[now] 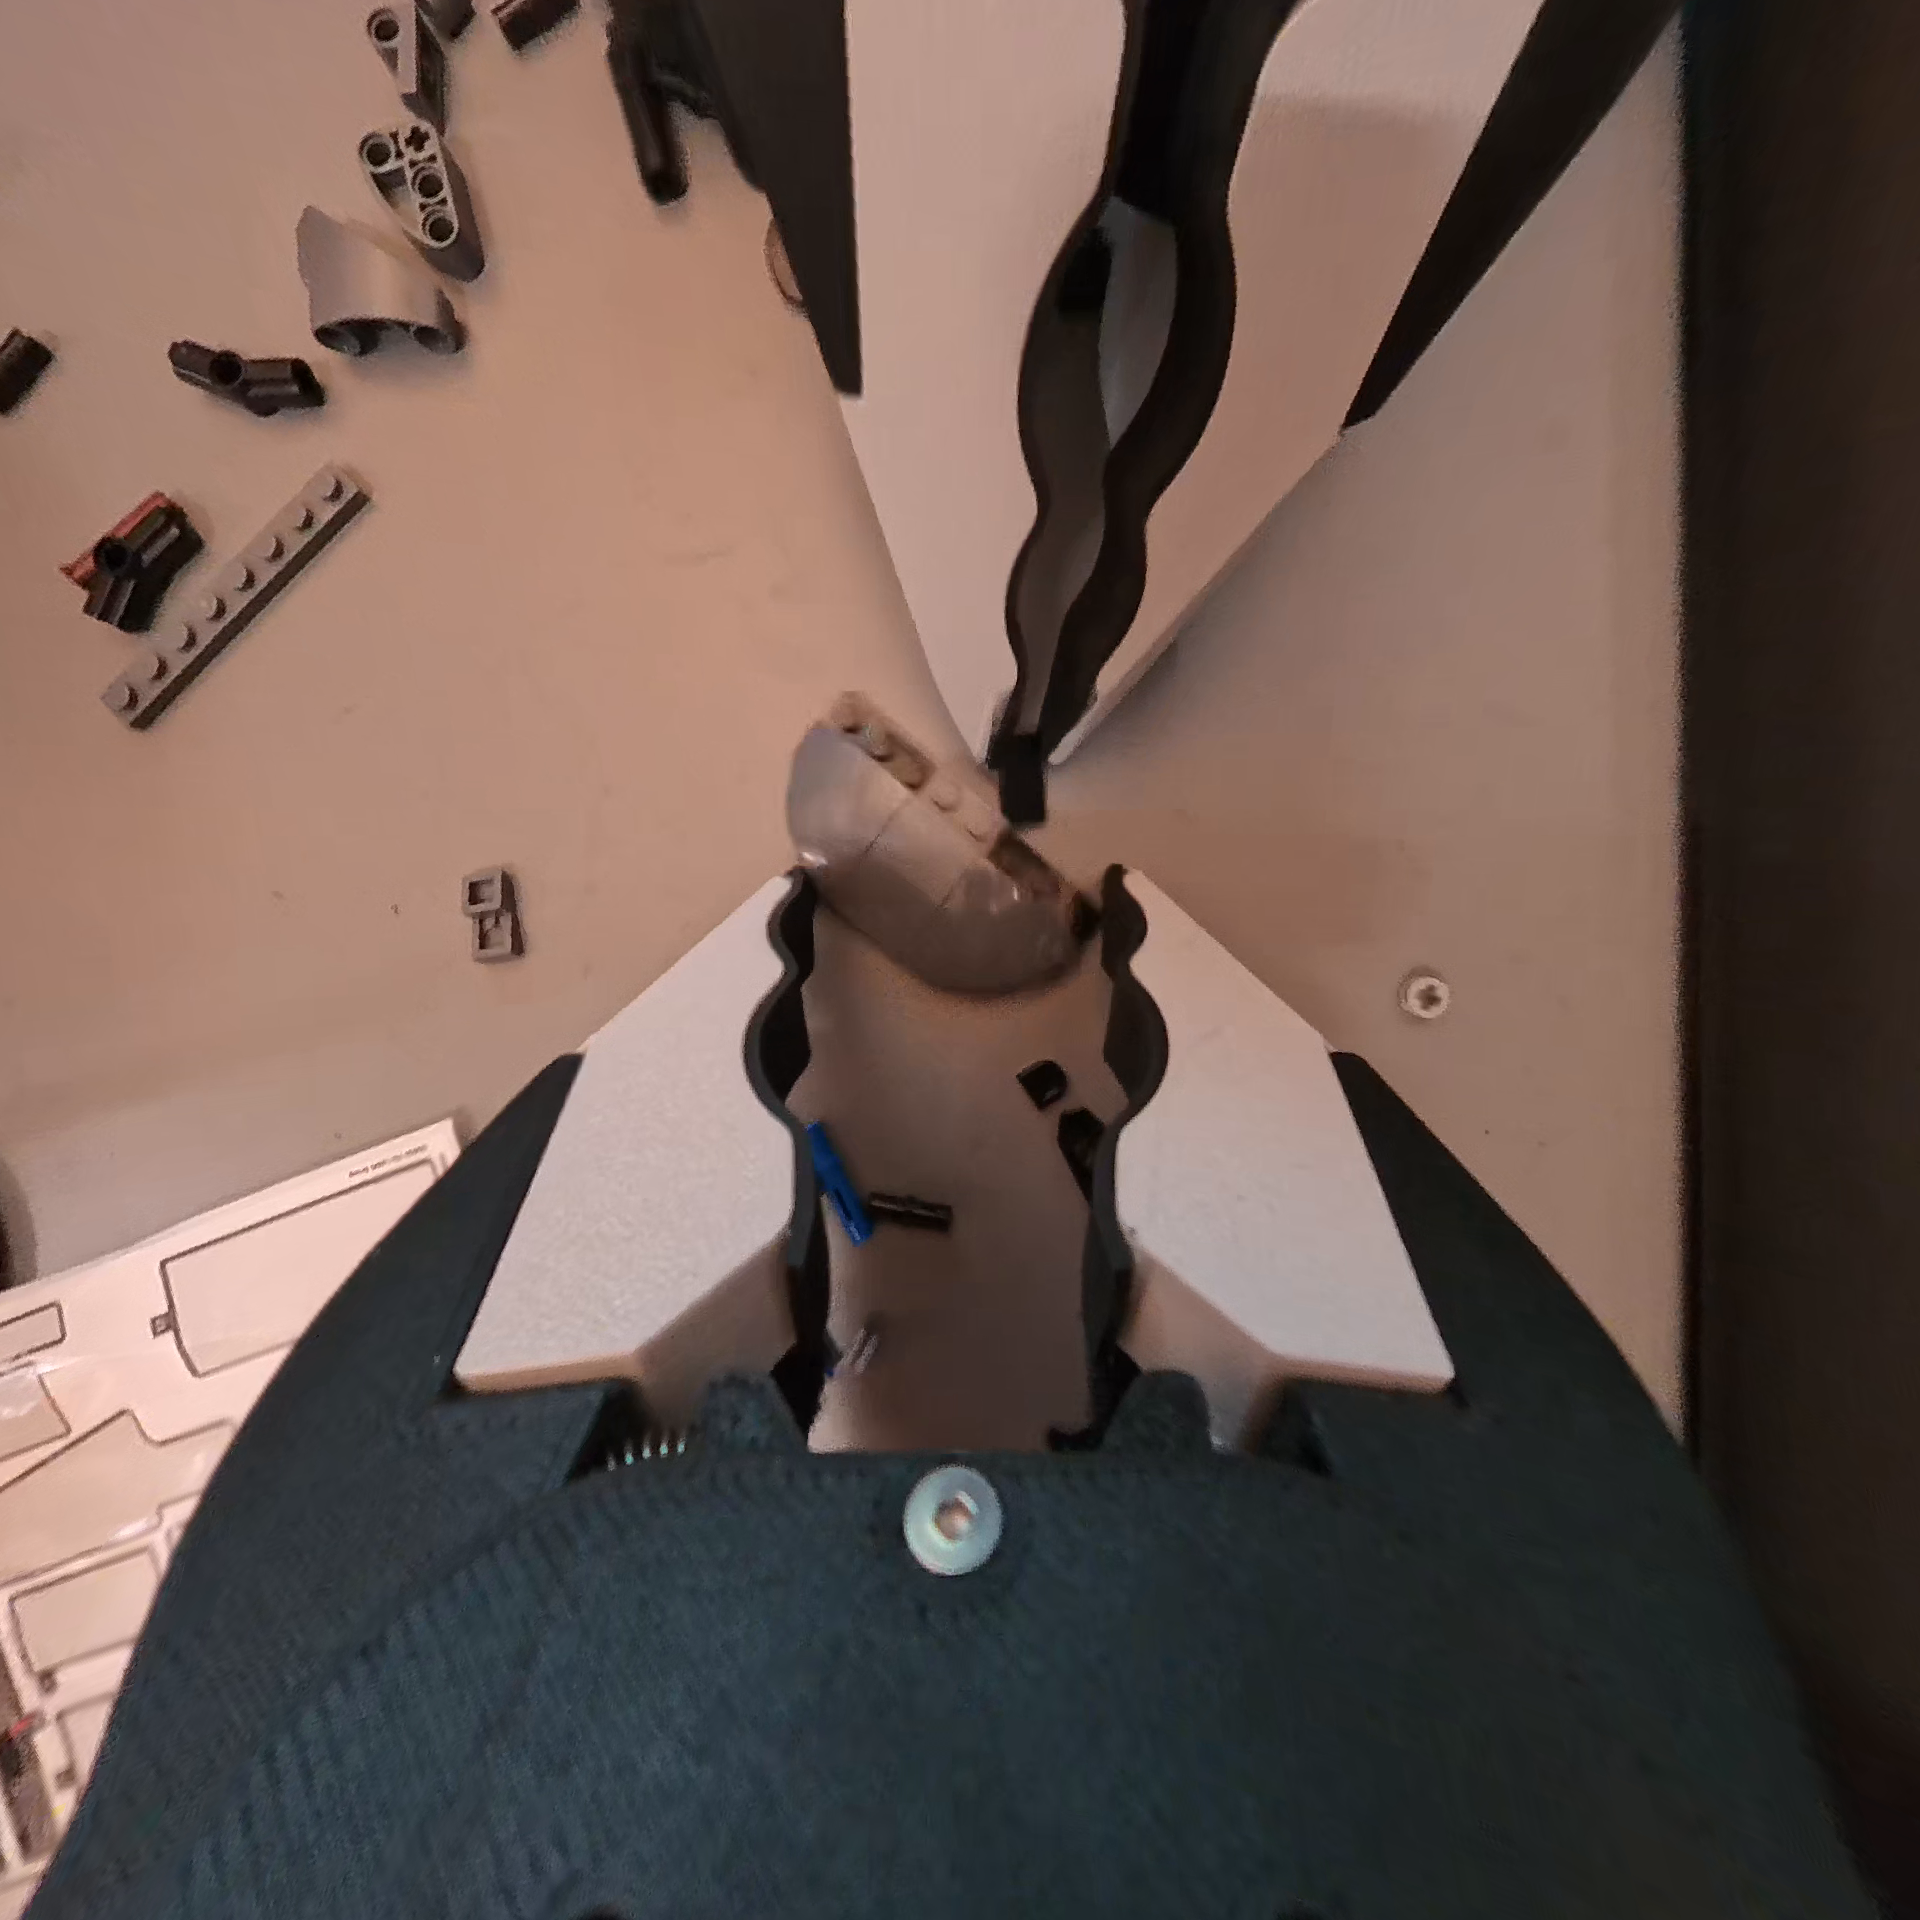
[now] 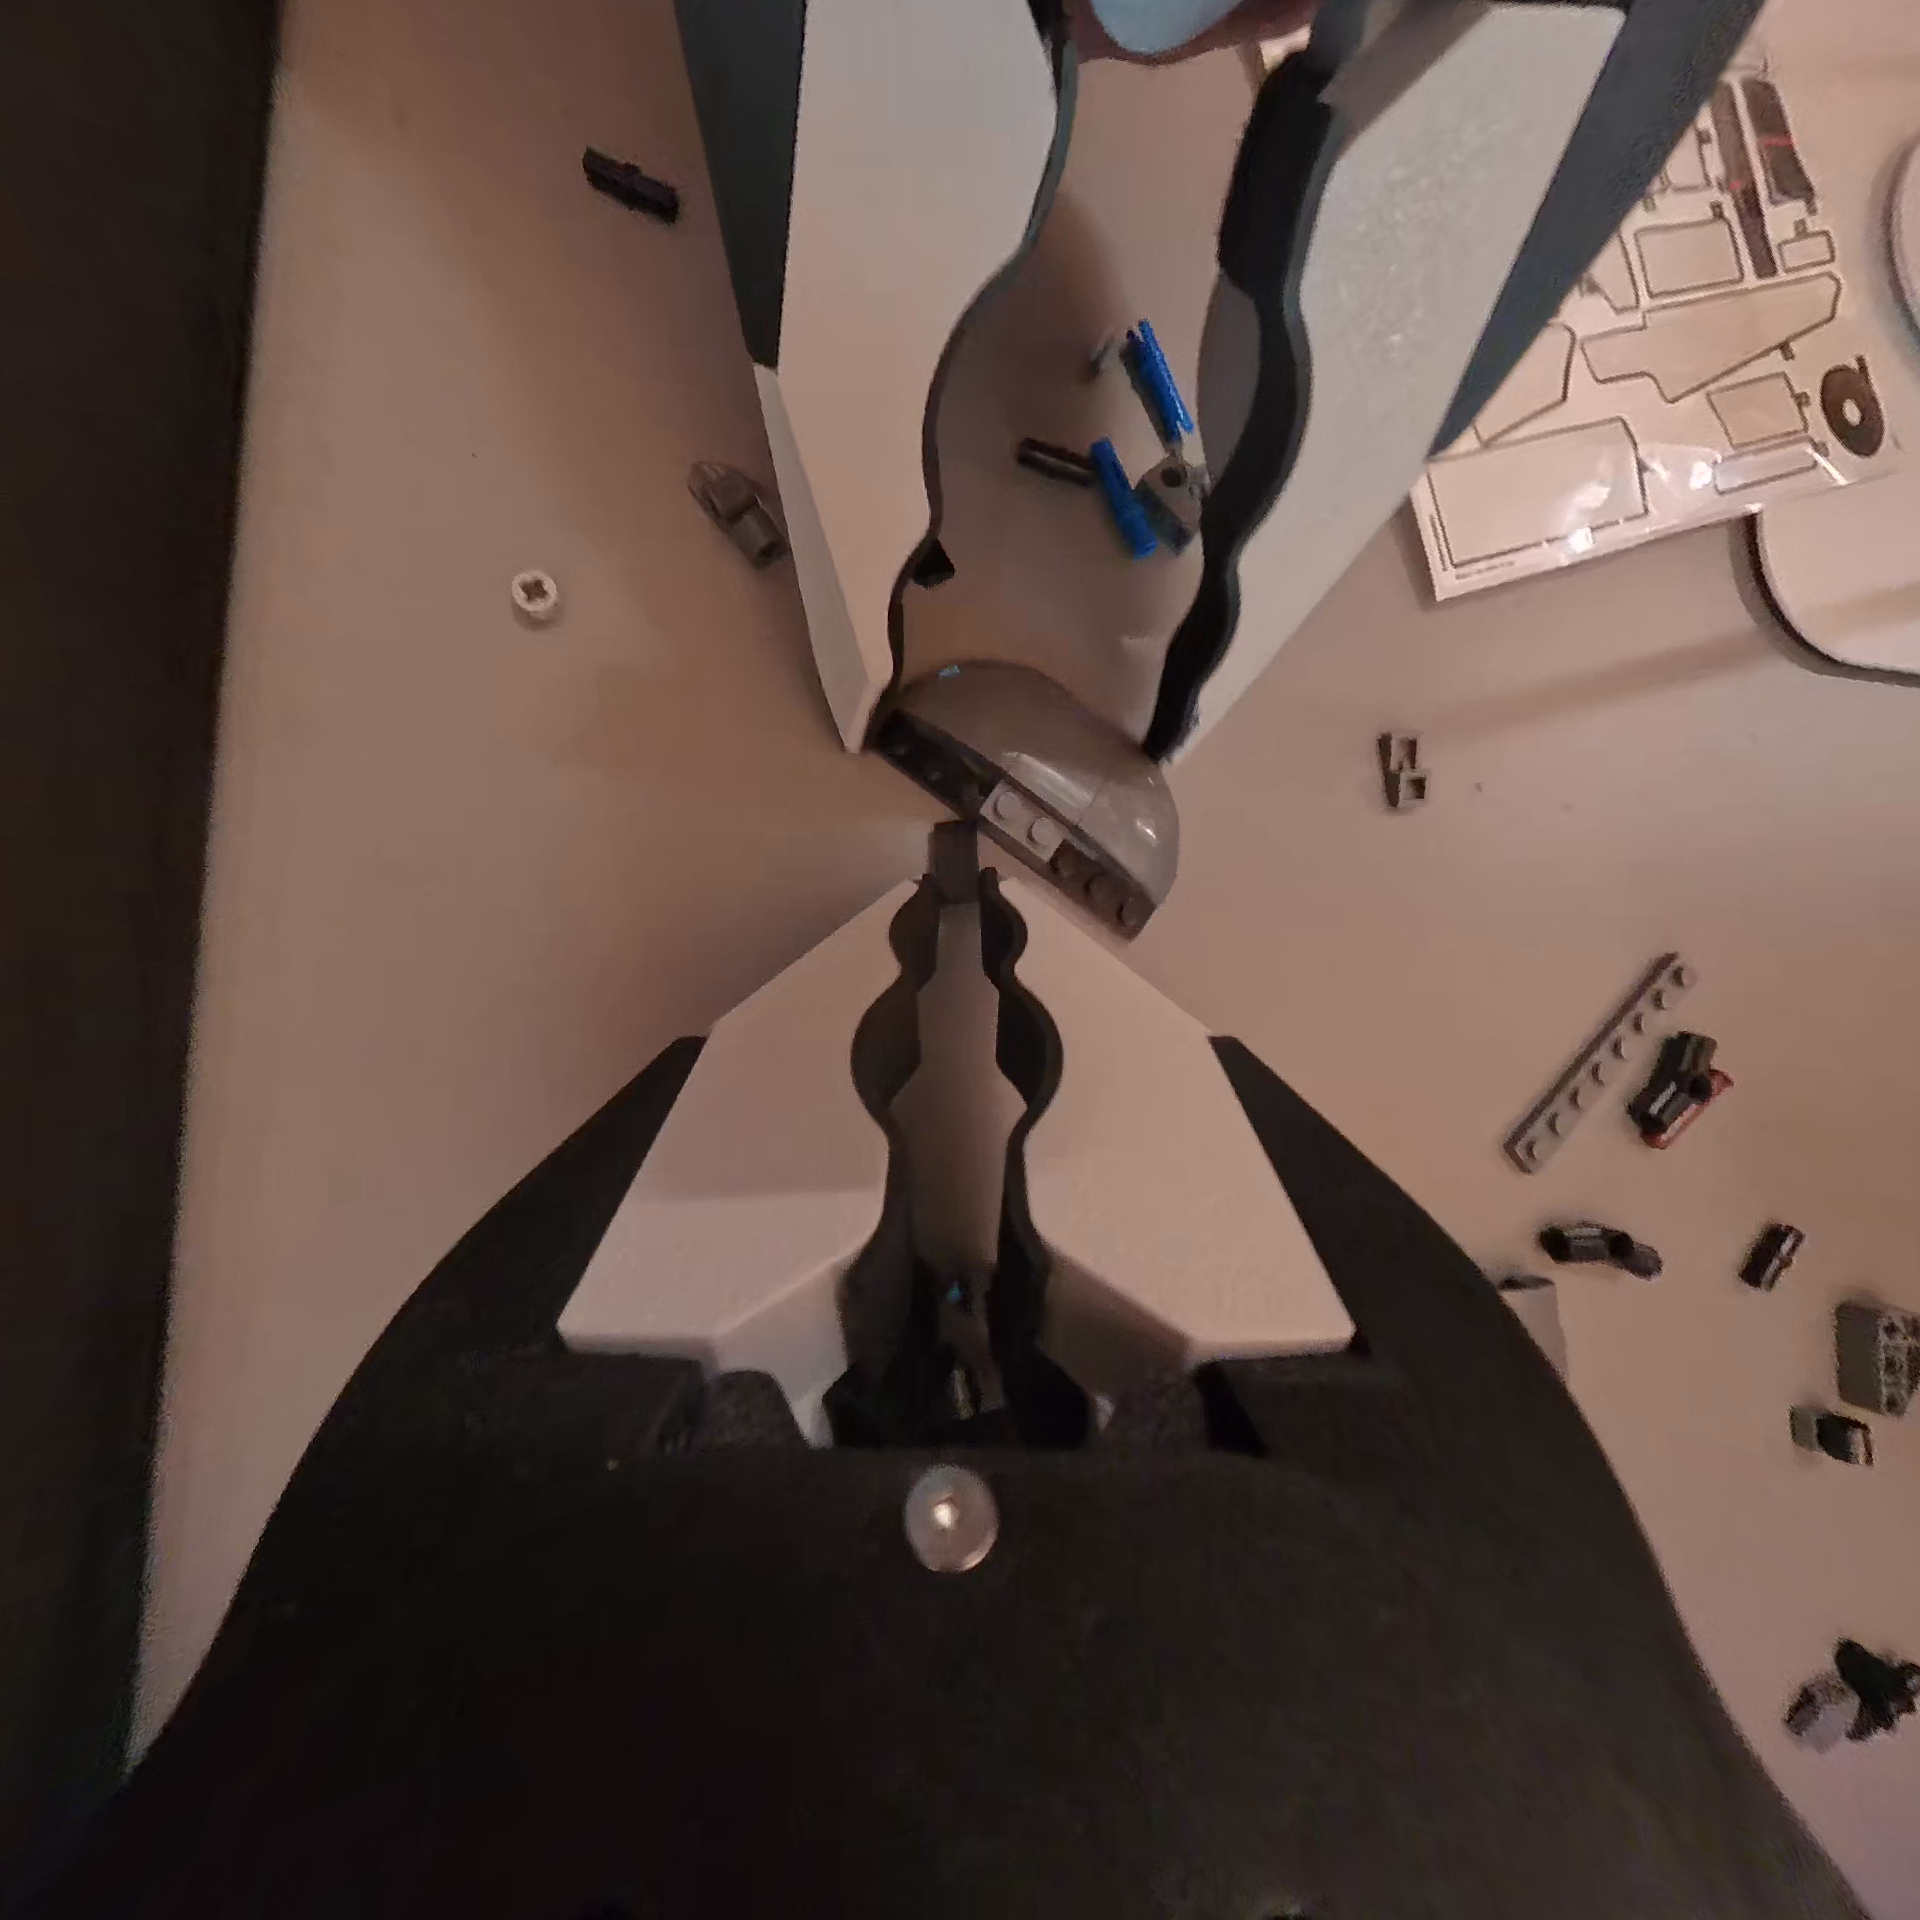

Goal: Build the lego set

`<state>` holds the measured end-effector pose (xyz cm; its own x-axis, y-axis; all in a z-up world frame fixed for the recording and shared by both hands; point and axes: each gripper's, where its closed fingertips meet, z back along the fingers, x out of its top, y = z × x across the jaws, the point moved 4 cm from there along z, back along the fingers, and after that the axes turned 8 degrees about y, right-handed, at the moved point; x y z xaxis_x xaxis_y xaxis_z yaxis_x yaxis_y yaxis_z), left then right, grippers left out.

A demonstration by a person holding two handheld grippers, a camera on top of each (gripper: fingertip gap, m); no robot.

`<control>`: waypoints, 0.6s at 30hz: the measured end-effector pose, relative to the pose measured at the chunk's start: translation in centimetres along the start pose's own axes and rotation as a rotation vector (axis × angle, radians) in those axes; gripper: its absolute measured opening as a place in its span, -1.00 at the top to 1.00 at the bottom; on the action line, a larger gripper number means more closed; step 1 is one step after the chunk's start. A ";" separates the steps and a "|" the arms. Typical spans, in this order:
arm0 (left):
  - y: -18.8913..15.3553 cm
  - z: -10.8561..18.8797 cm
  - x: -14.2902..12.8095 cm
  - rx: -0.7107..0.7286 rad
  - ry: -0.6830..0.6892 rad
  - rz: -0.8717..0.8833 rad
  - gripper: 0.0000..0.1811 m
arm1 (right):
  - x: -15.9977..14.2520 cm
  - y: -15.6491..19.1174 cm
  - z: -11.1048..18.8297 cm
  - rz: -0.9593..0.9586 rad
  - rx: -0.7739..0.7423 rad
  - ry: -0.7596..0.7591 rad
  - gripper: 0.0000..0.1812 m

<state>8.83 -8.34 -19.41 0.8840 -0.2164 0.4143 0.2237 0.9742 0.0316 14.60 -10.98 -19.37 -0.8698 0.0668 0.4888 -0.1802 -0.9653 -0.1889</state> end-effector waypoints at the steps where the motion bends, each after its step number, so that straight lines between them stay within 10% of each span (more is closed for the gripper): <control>1: -0.2 -0.1 0.2 -0.013 -0.010 -0.010 0.44 | 0.1 0.1 0.0 0.007 0.007 -0.004 0.93; 18: -0.8 1.0 -1.2 -0.015 0.019 -0.067 0.52 | 1.7 0.1 1.1 0.022 -0.030 -0.067 0.93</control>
<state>7.19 -8.80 -18.98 0.8745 -0.2824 0.3944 0.2887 0.9564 0.0448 13.61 -11.27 -17.59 -0.8410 0.0278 0.5404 -0.1765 -0.9582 -0.2253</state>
